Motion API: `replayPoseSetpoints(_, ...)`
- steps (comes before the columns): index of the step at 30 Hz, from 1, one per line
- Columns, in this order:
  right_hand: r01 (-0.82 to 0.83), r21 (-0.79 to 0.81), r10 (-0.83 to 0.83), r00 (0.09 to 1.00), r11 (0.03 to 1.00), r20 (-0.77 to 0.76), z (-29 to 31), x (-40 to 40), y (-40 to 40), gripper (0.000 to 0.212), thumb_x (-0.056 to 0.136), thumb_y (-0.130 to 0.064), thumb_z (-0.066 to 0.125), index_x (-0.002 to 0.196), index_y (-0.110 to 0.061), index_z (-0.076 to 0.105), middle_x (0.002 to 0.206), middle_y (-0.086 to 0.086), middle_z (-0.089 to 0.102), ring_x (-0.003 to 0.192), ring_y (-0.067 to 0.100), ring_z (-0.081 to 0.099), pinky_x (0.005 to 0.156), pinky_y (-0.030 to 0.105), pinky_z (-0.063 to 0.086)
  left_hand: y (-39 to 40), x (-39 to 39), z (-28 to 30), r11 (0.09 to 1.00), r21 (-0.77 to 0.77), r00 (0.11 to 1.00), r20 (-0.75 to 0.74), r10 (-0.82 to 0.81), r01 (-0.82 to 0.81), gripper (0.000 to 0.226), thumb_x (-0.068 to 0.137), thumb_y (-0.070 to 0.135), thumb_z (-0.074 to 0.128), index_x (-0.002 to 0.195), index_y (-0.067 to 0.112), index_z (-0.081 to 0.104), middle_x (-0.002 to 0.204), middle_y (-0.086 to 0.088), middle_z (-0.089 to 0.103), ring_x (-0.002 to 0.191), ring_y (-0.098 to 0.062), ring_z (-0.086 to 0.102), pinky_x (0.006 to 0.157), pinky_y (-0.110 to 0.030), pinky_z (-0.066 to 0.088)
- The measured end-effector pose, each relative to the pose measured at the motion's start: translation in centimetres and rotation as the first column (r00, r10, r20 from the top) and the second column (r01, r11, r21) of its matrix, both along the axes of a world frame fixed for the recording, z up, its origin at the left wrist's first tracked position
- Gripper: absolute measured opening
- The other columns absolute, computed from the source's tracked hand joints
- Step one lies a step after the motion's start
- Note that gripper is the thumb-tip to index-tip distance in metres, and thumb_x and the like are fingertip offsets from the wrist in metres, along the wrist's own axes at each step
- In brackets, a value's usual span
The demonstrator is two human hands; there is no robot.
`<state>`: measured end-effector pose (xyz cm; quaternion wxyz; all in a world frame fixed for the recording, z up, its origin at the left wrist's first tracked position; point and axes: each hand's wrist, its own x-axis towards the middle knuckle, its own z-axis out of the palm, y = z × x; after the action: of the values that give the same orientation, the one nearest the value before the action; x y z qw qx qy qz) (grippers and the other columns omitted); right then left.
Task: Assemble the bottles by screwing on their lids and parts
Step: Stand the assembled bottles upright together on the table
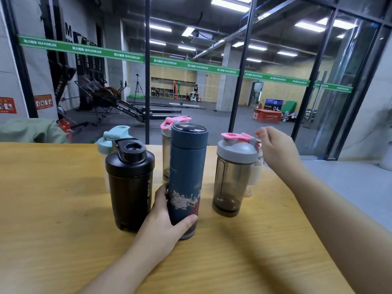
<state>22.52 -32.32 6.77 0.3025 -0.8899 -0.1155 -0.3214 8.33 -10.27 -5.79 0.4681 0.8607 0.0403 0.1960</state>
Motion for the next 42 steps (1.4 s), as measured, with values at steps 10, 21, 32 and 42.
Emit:
replayPoseSetpoints(10, -0.144, 0.124, 0.164, 0.972, 0.982, -0.171, -3.1, 5.1, -1.2, 0.038, 0.086, -0.024, 0.065, 0.122, -0.019, 0.058, 0.132, 0.005, 0.048, 0.12, 0.02, 0.046, 0.098, 0.036, 0.039, -0.3, 0.2, 0.2, 0.999, 0.0, 0.999, -0.01, 0.041, -0.041, 0.1, 0.074, 0.042, 0.075, 0.147, 0.033, 0.008, 0.146, 0.012, 0.035, 0.127, -0.006, 0.038, 0.105, -0.024, 0.032)
replayPoseSetpoints(21, -0.031, 0.415, 0.139, 0.963, 0.909, -0.232, -4.3, 5.5, 0.1, 0.072, 0.082, -0.024, 0.072, 0.142, -0.023, 0.032, 0.136, 0.008, 0.051, 0.115, 0.024, 0.052, 0.09, 0.037, 0.046, -0.4, 0.4, 0.2, 0.999, -0.008, 0.999, -0.007, 0.051, -0.051, 0.094, 0.077, 0.042, 0.073, 0.147, 0.032, 0.011, 0.132, 0.017, 0.038, 0.117, -0.003, 0.039, 0.1, -0.022, 0.034)
replayPoseSetpoints(32, -0.031, 0.599, 0.056, 0.998, 0.8, -0.024, -5.1, -1.8, -2.6, 0.08, 0.074, -0.037, 0.078, 0.138, -0.025, 0.031, 0.119, -0.005, 0.048, 0.105, 0.014, 0.05, 0.081, 0.027, 0.043, -0.3, 0.3, 0.0, 0.999, -0.027, 0.999, 0.006, 0.039, -0.039, 0.093, 0.076, 0.041, 0.074, 0.147, 0.029, 0.014, 0.146, 0.006, 0.039, 0.13, -0.014, 0.041, 0.103, -0.028, 0.036)
replayPoseSetpoints(42, -0.191, 0.606, 0.201, 0.978, 0.772, 0.052, -5.6, -8.6, -1.8, 0.075, 0.071, -0.032, 0.081, 0.131, -0.028, 0.036, 0.106, -0.015, 0.052, 0.095, -0.004, 0.052, 0.075, 0.02, 0.044, 0.0, 0.0, -0.4, 0.997, -0.071, 0.999, 0.042, -0.003, 0.006, 0.085, 0.079, 0.038, 0.073, 0.143, 0.031, 0.019, 0.122, 0.016, 0.04, 0.109, -0.003, 0.043, 0.094, -0.02, 0.037)
